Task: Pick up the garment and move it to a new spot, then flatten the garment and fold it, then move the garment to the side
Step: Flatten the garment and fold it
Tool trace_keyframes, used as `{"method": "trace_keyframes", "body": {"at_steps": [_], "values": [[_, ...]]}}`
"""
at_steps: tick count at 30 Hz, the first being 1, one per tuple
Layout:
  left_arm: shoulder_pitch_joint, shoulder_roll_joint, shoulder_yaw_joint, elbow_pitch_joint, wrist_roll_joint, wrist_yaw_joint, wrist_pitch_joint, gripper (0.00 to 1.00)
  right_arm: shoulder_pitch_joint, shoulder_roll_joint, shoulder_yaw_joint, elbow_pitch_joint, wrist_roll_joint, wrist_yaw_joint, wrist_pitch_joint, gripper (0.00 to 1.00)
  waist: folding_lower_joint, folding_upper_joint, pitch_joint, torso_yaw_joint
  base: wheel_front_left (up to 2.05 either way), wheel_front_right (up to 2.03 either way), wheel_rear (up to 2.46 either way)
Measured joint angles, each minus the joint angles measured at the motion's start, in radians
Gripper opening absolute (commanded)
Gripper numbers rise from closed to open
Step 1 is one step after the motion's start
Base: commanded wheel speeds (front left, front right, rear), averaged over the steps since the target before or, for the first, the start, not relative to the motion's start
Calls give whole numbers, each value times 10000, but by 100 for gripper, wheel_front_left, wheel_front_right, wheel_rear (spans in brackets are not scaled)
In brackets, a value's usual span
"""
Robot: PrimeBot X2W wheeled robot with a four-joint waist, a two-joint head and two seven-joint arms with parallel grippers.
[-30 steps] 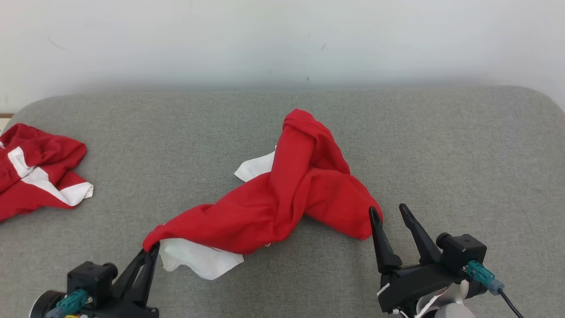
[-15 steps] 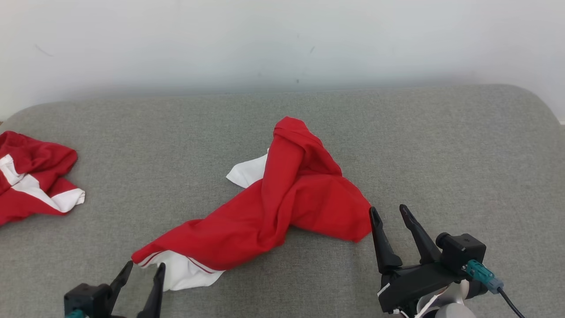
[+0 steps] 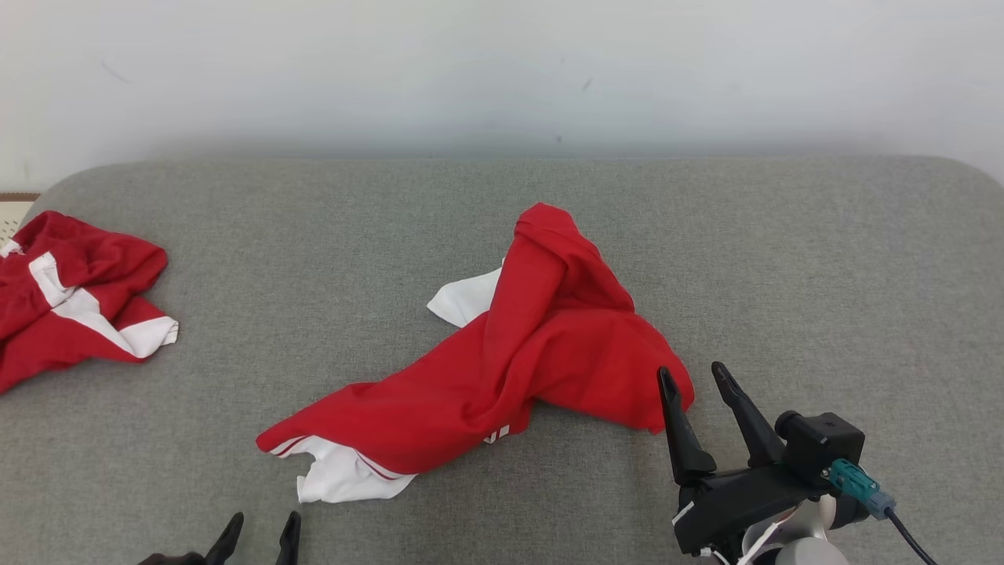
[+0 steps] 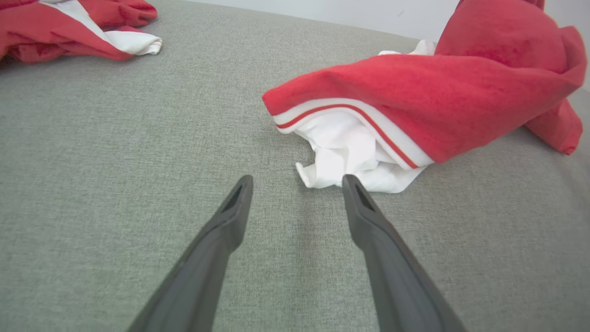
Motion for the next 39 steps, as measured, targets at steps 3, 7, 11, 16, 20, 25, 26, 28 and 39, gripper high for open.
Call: {"method": "trace_keyframes", "body": {"at_steps": [3,7,11,16,20,25,26,28,39], "values": [[-90,-73,-35,280,-17,-130,-81,100,-14,0,42,-27,-2,0,50,100,0,0,58,-9,0,0,0],[-355,-121,-88,686,-15,-299,-100,100,-59,-2,125,-40,0,0,69,100,0,0,147,-123,0,0,0],[-628,-167,-150,1047,-8,-510,-159,100,-83,-2,161,-40,4,0,40,100,0,0,243,-310,0,0,0],[-892,-244,-213,1492,17,-663,-188,100,-145,-2,150,-21,8,0,-12,100,0,0,381,-550,0,0,0],[-1031,-278,-244,1776,17,-761,-213,100,-191,-2,155,-19,2,0,-12,100,0,0,450,-679,0,0,0],[-1173,-382,-330,2029,19,-836,-224,0,-210,-2,75,-8,-19,0,-23,100,1,0,531,-786,0,0,0],[-1189,-399,-343,2052,19,-861,-226,0,-205,-2,42,-8,-25,0,-23,100,1,0,532,-773,0,0,0],[-1192,-441,-410,2094,19,-913,-224,0,-198,-2,27,-4,-33,0,-23,100,0,0,525,-719,0,0,0],[-1104,-188,-504,721,125,-552,4,0,-30,0,2,65,21,0,-117,100,0,0,335,-222,0,0,0]]}}
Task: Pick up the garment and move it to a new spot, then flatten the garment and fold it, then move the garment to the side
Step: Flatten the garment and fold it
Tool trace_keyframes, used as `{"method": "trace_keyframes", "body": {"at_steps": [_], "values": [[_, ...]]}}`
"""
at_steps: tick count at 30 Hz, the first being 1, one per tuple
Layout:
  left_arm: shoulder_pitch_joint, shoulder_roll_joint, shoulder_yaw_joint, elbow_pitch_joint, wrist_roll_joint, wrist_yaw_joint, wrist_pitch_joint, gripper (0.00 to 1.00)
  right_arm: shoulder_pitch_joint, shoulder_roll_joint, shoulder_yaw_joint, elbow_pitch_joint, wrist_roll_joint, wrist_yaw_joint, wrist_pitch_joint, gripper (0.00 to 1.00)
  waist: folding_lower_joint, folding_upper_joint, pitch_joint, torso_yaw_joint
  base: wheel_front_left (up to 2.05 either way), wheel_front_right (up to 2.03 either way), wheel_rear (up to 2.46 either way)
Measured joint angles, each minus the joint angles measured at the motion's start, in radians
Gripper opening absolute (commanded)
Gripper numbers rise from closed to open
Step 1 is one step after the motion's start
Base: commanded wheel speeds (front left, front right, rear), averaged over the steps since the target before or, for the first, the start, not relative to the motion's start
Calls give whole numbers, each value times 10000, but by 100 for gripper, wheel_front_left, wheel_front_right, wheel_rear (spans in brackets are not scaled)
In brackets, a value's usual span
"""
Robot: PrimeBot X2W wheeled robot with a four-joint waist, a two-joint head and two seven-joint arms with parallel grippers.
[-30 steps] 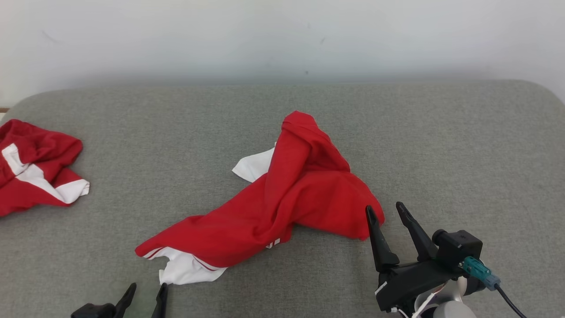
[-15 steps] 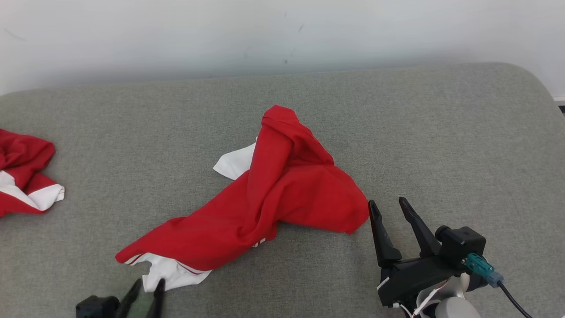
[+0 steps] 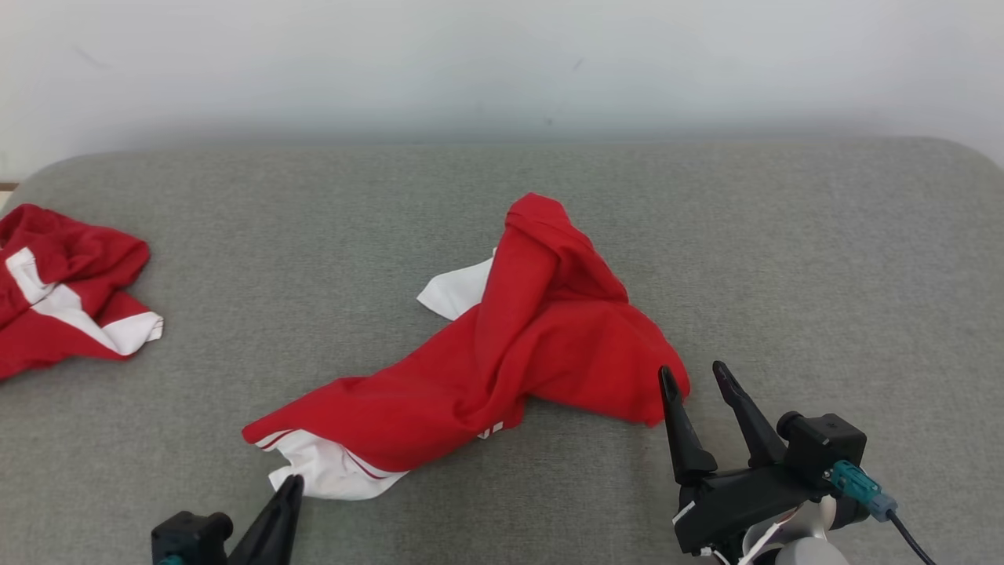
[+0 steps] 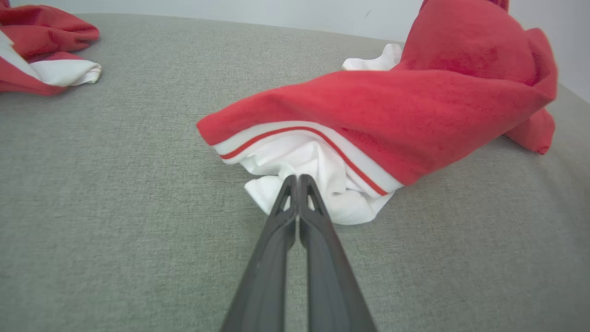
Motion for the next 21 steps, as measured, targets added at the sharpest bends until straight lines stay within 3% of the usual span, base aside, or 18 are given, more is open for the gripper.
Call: {"method": "trace_keyframes", "body": {"at_steps": [12,17,21], "values": [[1239,581,-454,-3480,334,1325,1340,0,-6,0,58,148,128,0,-167,100,0,1,26,427,0,0,0],[1462,550,-742,-4132,399,1461,1634,0,-21,-2,2,190,125,0,-173,100,0,0,62,478,0,0,0],[1491,516,-717,-3847,324,1409,1551,0,-35,0,40,249,125,0,-171,100,0,1,38,491,0,0,0]]}}
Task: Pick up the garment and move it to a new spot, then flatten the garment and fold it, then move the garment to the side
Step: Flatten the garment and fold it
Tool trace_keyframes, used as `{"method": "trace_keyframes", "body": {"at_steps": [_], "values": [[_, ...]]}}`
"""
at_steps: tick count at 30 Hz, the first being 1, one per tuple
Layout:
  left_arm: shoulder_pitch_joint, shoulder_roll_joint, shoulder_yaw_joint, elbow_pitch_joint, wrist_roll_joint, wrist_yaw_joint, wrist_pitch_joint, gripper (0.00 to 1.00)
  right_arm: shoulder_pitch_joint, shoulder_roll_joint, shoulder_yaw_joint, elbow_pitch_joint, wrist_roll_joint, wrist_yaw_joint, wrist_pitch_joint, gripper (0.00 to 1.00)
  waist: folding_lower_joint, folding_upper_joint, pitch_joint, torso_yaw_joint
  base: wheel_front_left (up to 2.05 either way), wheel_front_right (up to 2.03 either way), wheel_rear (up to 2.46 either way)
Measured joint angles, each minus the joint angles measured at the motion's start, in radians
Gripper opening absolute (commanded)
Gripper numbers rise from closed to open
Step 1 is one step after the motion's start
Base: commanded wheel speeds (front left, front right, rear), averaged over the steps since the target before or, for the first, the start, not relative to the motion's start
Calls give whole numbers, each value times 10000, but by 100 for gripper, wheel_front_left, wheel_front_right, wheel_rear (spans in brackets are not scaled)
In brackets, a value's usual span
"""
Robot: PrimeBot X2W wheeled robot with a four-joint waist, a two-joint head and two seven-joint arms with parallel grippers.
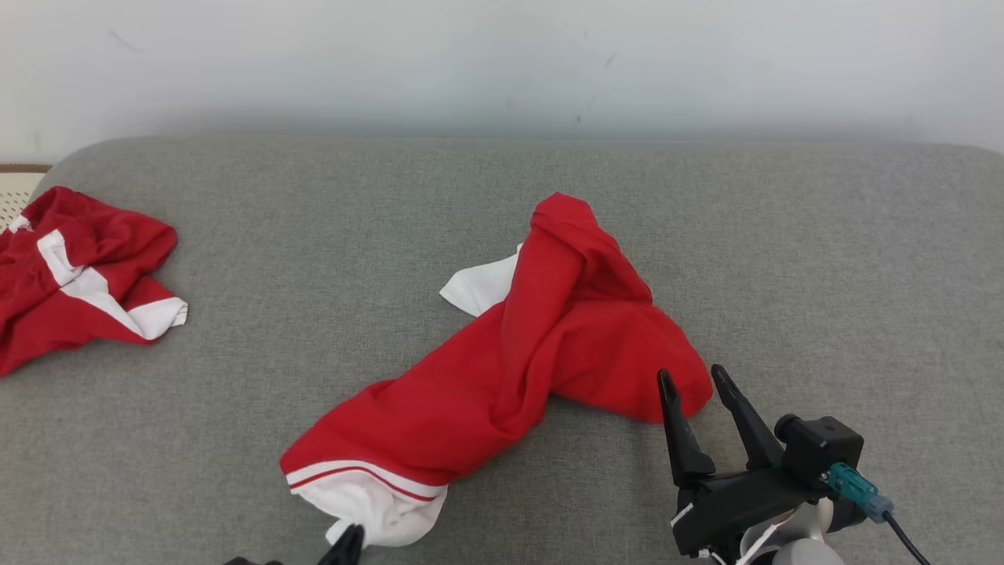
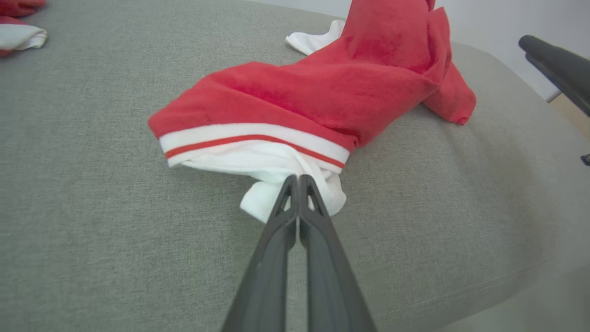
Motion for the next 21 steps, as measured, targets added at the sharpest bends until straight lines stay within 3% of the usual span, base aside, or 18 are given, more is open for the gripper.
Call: {"method": "trace_keyframes", "body": {"at_steps": [1,2,3,4,14,21], "values": [[-5,19,15,165,52,8,-59,0,-7,0,17,10,0,0,4,100,0,0,-9,-7,0,0,0],[-5,29,82,332,88,12,-213,25,-17,-2,27,23,0,0,10,100,0,0,-15,-14,0,0,0],[-12,-4,184,485,67,12,-374,84,-24,0,33,33,0,0,10,100,0,0,-22,-24,0,0,0],[-18,-13,215,660,77,25,-449,100,-38,0,36,40,0,0,10,100,0,0,-26,-41,0,0,0],[21,-219,1030,1593,-19,0,-1873,100,-61,0,-82,56,-59,0,58,100,0,0,-156,-111,0,0,0],[27,-570,1950,1645,353,150,-2219,100,-18,-2,-276,65,-188,0,123,100,0,0,-358,-22,0,0,0]]}}
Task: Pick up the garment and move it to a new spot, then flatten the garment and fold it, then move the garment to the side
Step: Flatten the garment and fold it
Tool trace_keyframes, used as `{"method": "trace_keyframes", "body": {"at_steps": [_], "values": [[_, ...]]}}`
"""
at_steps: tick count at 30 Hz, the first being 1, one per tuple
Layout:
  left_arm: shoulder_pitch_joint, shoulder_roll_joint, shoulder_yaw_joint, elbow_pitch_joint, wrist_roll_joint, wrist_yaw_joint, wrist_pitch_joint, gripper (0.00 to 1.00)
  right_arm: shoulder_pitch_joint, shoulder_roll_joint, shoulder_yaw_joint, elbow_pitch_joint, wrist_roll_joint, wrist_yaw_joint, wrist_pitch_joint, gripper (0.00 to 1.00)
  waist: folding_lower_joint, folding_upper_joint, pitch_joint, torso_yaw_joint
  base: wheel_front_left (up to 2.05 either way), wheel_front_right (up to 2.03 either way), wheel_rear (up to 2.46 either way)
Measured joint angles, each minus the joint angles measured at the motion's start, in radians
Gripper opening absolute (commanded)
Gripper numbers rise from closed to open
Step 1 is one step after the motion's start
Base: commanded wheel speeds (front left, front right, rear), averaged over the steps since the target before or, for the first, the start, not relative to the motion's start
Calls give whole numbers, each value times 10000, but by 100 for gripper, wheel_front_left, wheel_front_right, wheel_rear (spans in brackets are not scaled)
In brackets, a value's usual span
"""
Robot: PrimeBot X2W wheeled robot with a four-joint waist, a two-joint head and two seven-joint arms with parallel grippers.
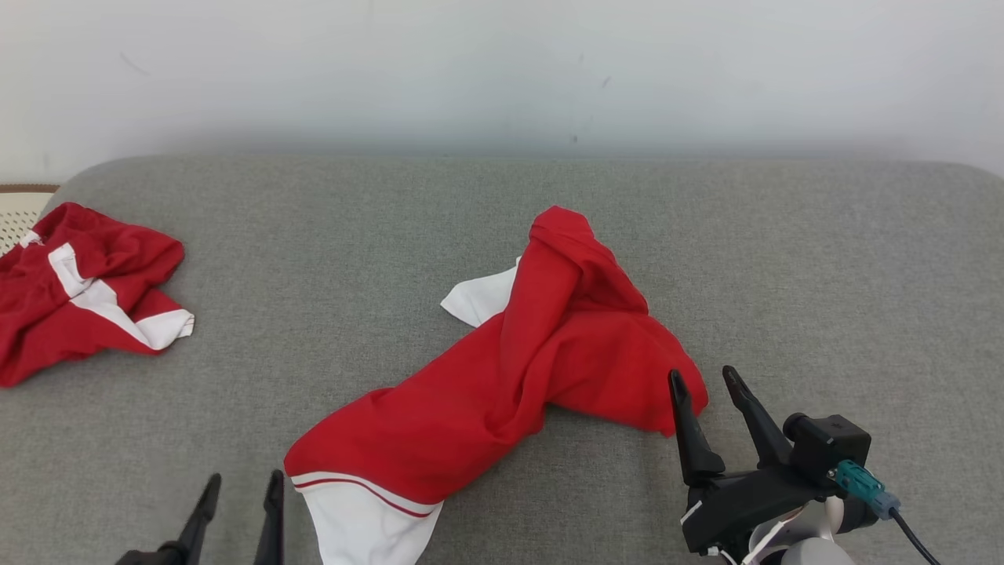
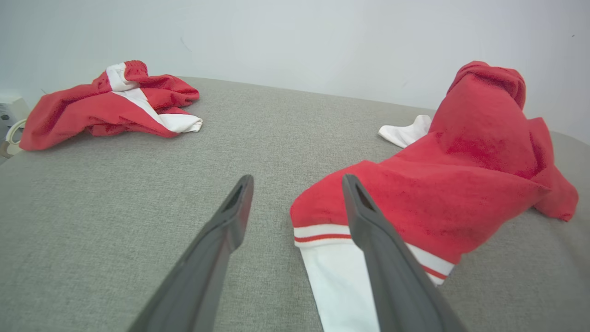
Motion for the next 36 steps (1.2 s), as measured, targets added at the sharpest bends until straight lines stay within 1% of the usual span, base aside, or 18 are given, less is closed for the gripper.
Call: {"method": "trace_keyframes", "body": {"at_steps": [5,8,15,19,22,27,28,36], "values": [[82,-368,826,-221,453,8,-31,100,39,0,-251,-10,-136,0,84,100,0,0,-81,17,0,0,0],[240,-589,1302,-276,665,-92,-31,100,58,0,-447,-12,-201,0,155,100,0,0,-93,-7,0,0,0],[490,-957,1962,-255,1139,-520,-31,100,87,-2,-784,52,-355,0,362,100,0,0,-46,-47,0,0,0],[512,-1147,2178,-198,1313,-709,-33,100,-217,-102,-836,405,-474,0,755,100,0,0,20,-28,0,0,0],[508,-1323,2251,-109,1478,-895,-33,100,-803,-353,-817,941,-445,0,1066,100,0,0,68,40,0,0,0],[487,-1586,2336,58,1609,-1166,-33,100,-1670,-650,-871,2274,-157,0,1394,100,1,0,135,254,0,0,0],[487,-1586,2336,58,1609,-1166,-33,100,-1670,-650,-871,2274,-157,0,1394,100,1,0,135,254,0,0,0],[474,-1818,2558,268,1760,-1480,-31,100,-2497,-826,-734,4399,328,0,1296,100,0,0,272,686,0,0,0]]}}
